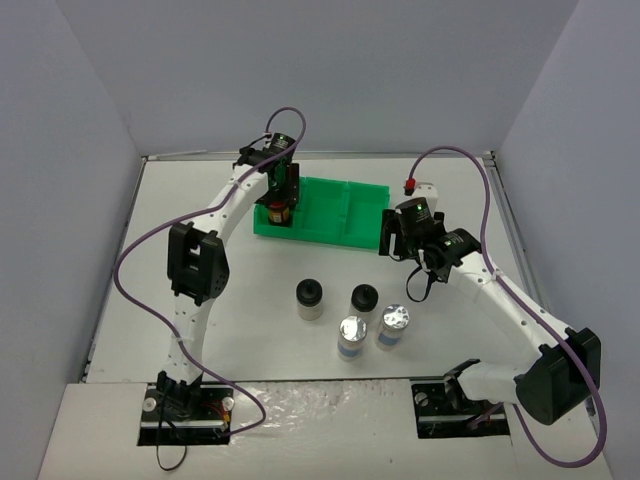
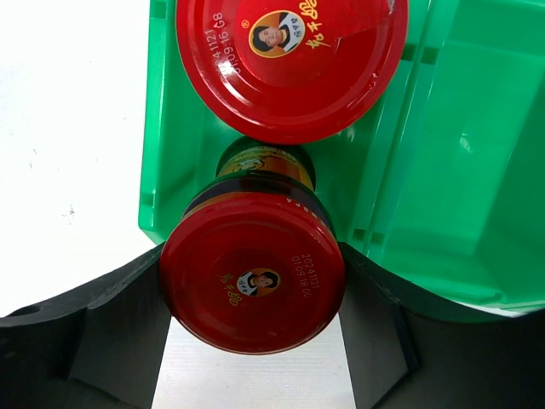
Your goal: Organize the condiment bottles
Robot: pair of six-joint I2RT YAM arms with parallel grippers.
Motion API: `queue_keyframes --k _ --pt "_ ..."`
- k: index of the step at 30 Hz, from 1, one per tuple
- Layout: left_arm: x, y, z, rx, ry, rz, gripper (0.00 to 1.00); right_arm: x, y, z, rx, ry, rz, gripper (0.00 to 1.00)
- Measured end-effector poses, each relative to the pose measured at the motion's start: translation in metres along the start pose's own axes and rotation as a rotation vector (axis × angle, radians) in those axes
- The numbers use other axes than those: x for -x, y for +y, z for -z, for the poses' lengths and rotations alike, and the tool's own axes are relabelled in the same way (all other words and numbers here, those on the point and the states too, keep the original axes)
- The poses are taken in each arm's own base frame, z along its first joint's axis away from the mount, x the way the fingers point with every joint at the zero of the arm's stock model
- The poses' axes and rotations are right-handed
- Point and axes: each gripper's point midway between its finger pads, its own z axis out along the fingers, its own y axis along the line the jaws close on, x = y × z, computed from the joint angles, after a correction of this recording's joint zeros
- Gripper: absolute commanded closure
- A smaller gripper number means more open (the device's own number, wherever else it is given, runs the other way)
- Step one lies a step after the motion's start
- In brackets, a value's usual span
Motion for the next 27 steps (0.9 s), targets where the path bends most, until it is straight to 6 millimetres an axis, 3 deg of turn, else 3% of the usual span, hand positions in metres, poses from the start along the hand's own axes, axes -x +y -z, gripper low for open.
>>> queue_keyframes --k 10,19,27 --pt "0.008 -0.002 -0.001 -0.005 -0.031 0.003 0.12 -0.001 0.0 -0.001 -0.002 0.003 -0.002 0.21" --pt "0.01 0.005 0.0 0.022 -0.063 -0.008 0.09 -0.006 -0.002 -0.002 -0.011 0.011 -0.006 0.2" --pt "0.026 0.017 0.03 0.047 -0.15 -0.001 0.08 -0.006 -0.004 0.0 -0.015 0.015 -0.005 0.18"
